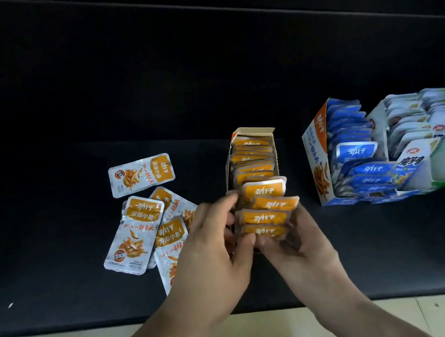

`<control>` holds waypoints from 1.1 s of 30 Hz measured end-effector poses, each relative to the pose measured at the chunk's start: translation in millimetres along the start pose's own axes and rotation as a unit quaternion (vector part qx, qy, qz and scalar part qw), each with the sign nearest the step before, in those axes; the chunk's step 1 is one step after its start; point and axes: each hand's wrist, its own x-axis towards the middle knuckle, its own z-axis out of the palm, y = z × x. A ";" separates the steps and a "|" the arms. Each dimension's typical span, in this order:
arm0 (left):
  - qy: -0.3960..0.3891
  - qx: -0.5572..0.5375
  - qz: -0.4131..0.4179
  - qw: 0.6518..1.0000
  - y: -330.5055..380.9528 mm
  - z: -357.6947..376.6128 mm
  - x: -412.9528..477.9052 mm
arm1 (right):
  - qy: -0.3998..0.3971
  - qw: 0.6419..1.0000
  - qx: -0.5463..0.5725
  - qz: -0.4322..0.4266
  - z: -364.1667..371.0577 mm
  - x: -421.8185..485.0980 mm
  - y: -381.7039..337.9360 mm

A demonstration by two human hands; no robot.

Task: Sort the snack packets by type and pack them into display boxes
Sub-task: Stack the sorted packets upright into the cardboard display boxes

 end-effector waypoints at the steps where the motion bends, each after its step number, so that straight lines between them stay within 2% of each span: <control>1: -0.005 -0.004 0.002 1.000 -2.3 2.1 -0.9 | 0.008 1.000 -0.017 -0.022 -3.1 -1.3 4.1; 5: -0.020 -0.012 0.000 1.000 -12.0 6.7 0.0 | -0.013 0.978 -0.154 -0.141 -13.0 7.7 14.3; 9: -0.022 -0.044 -0.015 0.999 -17.1 11.0 -2.5 | -0.037 0.963 -0.204 -0.173 -11.6 14.4 12.3; 13: 0.013 -0.035 0.013 0.999 -14.9 12.3 -11.3 | 0.001 0.940 -0.239 -0.242 -12.9 12.9 20.6; 17: 0.036 -0.037 0.013 0.999 -15.1 11.6 -12.6 | -0.013 0.952 -0.213 -0.221 -16.6 14.1 19.0; 22: 0.024 -0.063 0.034 0.997 -3.2 16.4 -10.8 | -0.017 0.968 -0.153 -0.196 -5.8 5.4 10.3; 26: 0.033 -0.046 0.025 0.998 -10.5 12.2 -9.5 | 0.018 0.974 -0.138 -0.180 -7.8 11.2 22.7; 28: 0.037 -0.039 0.027 0.998 -13.9 5.6 -7.6 | 0.011 0.980 -0.113 -0.163 -13.4 13.7 31.6; 30: 0.022 -0.023 0.059 0.998 -13.1 0.4 -3.0 | -0.008 0.983 -0.098 -0.155 -14.1 11.5 33.5; 33: -0.033 0.035 0.120 0.992 -4.8 1.3 2.0 | -0.017 0.975 -0.112 -0.193 -11.0 5.0 32.4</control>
